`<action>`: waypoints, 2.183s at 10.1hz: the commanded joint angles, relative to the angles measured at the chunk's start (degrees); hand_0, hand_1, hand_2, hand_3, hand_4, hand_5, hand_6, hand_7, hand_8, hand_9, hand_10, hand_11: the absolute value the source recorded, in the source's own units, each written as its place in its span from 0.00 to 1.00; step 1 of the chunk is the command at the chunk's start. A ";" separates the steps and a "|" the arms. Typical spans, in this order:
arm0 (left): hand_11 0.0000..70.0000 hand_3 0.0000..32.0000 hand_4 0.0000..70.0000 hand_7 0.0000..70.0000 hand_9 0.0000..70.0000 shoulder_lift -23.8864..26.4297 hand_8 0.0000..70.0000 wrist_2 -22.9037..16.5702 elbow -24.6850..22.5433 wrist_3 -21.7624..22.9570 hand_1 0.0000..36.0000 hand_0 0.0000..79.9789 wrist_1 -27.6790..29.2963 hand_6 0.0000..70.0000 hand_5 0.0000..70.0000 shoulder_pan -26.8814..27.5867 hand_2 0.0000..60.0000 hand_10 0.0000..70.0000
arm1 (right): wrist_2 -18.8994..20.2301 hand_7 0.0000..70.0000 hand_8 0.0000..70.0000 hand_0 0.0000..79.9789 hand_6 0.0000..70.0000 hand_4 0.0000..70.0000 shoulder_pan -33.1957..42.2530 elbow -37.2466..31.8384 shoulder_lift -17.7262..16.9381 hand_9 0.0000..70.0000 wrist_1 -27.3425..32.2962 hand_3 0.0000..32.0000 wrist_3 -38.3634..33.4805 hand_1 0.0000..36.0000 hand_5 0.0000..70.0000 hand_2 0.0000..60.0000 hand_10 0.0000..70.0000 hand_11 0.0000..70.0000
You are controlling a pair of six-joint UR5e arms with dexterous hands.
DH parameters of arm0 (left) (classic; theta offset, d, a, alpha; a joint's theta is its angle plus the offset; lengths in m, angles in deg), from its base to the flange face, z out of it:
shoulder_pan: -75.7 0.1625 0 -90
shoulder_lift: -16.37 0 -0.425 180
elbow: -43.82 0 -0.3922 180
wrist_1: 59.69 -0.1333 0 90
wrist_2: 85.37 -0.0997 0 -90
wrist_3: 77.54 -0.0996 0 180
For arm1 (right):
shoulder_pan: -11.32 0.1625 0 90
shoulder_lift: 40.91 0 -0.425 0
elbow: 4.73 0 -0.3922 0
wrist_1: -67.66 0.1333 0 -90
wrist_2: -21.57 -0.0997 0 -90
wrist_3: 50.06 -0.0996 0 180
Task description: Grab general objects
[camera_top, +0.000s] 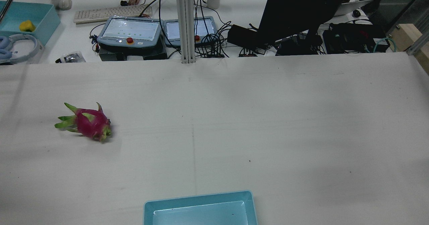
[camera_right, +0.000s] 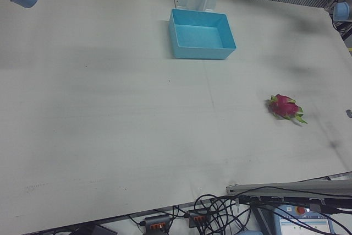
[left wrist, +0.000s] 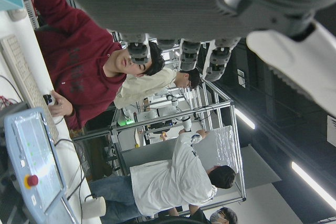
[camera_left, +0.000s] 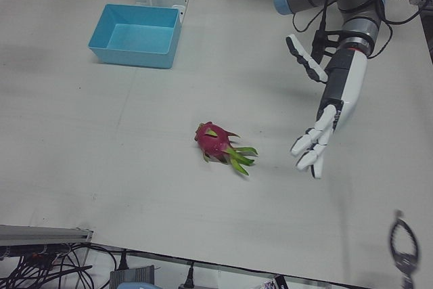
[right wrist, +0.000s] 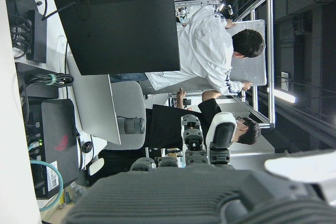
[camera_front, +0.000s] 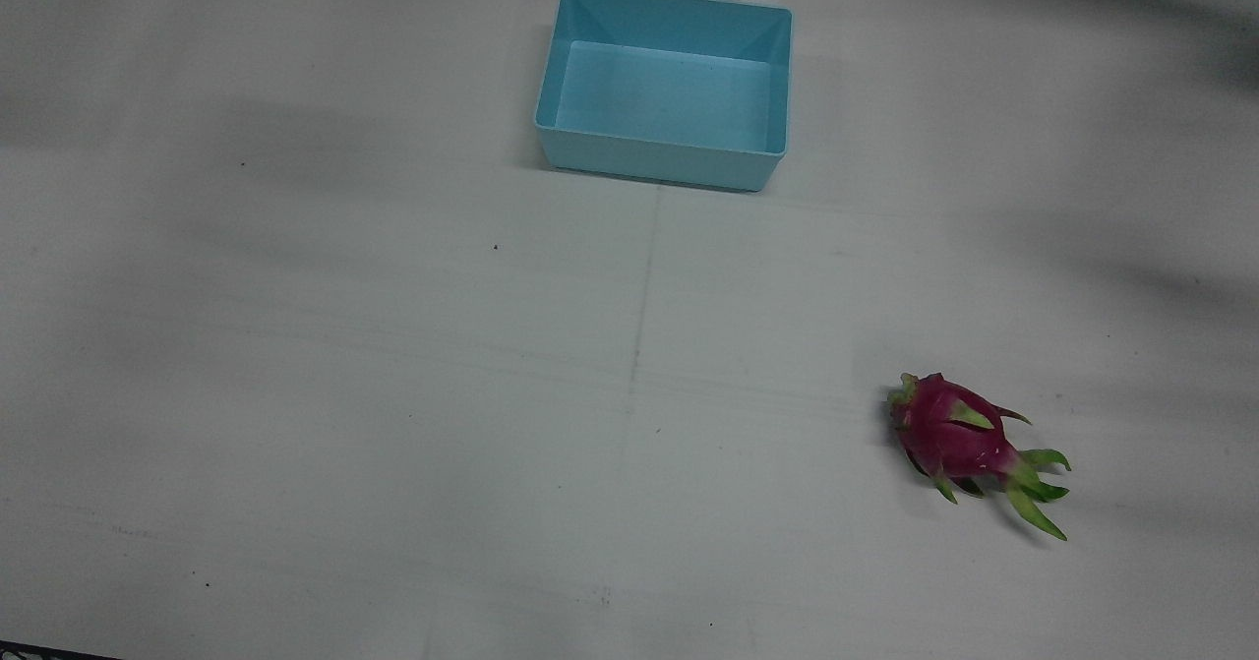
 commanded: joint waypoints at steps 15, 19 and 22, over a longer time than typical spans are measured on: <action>0.06 0.00 0.18 0.29 0.04 -16.77 0.02 -4.67 -4.09 -59.07 0.03 0.57 33.86 0.06 0.20 6.08 0.00 0.04 | 0.00 0.00 0.00 0.00 0.00 0.00 0.00 -0.08 -0.09 0.00 0.00 0.00 -0.10 0.00 0.00 0.00 0.00 0.00; 0.11 0.00 0.28 0.32 0.04 -2.02 0.02 -0.62 1.02 -59.37 0.01 0.56 20.01 0.11 0.23 18.43 0.00 0.07 | 0.00 0.00 0.00 0.00 0.00 0.00 0.00 0.01 -0.09 0.00 0.00 0.00 -0.10 0.00 0.00 0.00 0.00 0.00; 0.08 0.00 0.21 0.28 0.03 -1.21 0.06 3.76 0.31 -60.93 0.02 0.57 18.67 0.07 0.20 21.39 0.00 0.05 | 0.00 0.00 0.00 0.00 0.00 0.00 0.00 0.09 -0.09 0.00 0.00 0.00 -0.10 0.00 0.00 0.00 0.00 0.00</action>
